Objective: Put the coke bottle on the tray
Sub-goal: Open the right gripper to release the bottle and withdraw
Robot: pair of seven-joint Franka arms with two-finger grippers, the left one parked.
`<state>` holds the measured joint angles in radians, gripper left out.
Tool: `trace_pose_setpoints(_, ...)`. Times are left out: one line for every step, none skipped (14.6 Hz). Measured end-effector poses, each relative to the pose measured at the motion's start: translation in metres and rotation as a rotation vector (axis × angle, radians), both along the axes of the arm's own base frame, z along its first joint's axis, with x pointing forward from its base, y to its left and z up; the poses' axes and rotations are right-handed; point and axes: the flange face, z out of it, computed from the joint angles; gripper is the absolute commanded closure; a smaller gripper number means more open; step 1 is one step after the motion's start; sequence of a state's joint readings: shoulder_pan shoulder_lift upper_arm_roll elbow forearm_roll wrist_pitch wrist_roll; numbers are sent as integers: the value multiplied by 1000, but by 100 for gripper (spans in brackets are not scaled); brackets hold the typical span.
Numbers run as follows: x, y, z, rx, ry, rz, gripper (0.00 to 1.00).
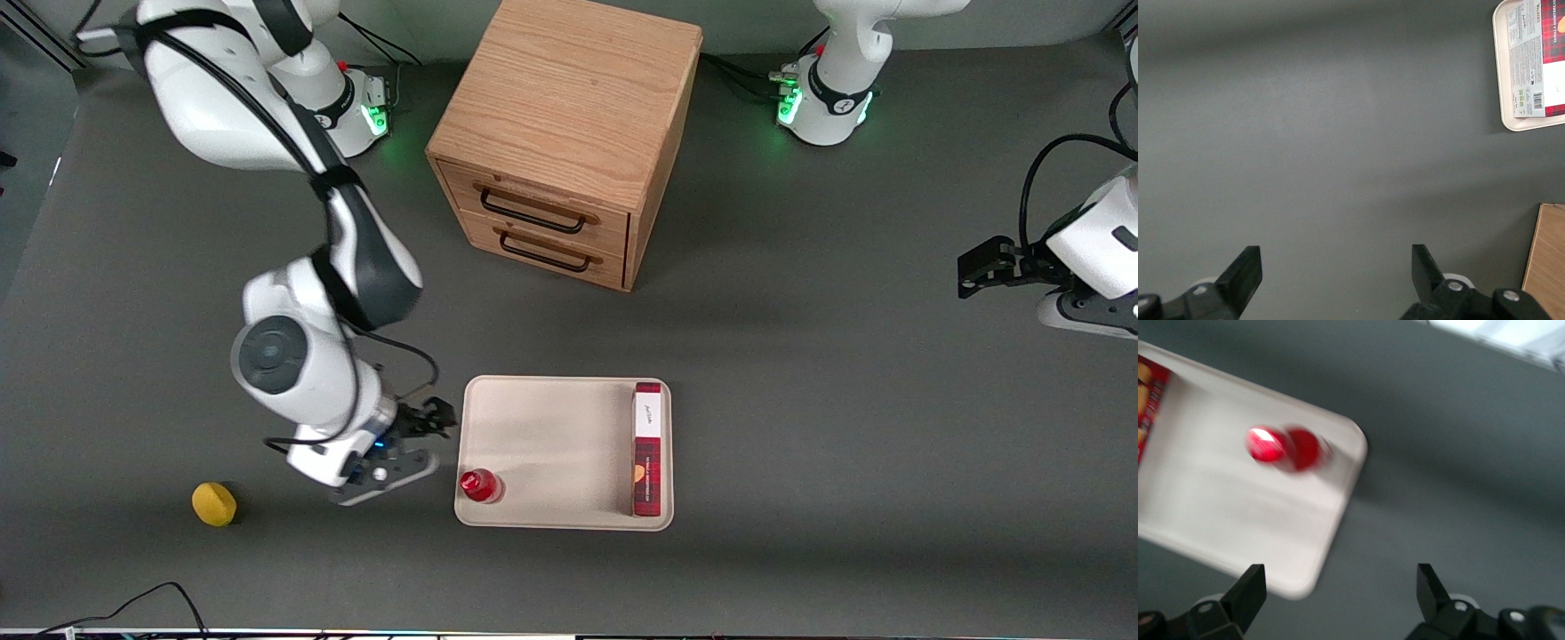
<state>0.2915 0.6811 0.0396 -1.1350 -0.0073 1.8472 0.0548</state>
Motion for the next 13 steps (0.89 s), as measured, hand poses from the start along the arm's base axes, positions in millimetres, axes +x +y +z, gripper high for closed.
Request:
trace_pose_setpoints(-4,-33,22,-10,37,-42,0)
trace_pose_setpoints(-11,-68,46,-14,62,-84,0)
trace_pose_setpoints(-22,-99,71,-16,78,-123,0)
trace_pose_setpoints(-36,-125,94,-17,81,-155,0)
trace_pose_setpoints(-53,-146,117,-19,76,-184,0)
trace_pose_setpoints(-71,-166,138,-21,69,-211,0)
trace_pose_setpoints(-90,-183,159,-23,62,-234,0)
trace_pose_setpoints(-105,-193,176,-25,59,-248,0)
trace_pose_setpoints(-117,-198,189,-25,49,-256,0)
trace_pose_setpoints(-126,-199,197,-26,43,-259,0)
trace_pose_setpoints(-130,-199,199,-26,42,-259,0)
trace_pose_setpoints(-131,-199,198,-27,45,-259,0)
trace_pose_setpoints(-131,-199,195,-28,51,-259,0)
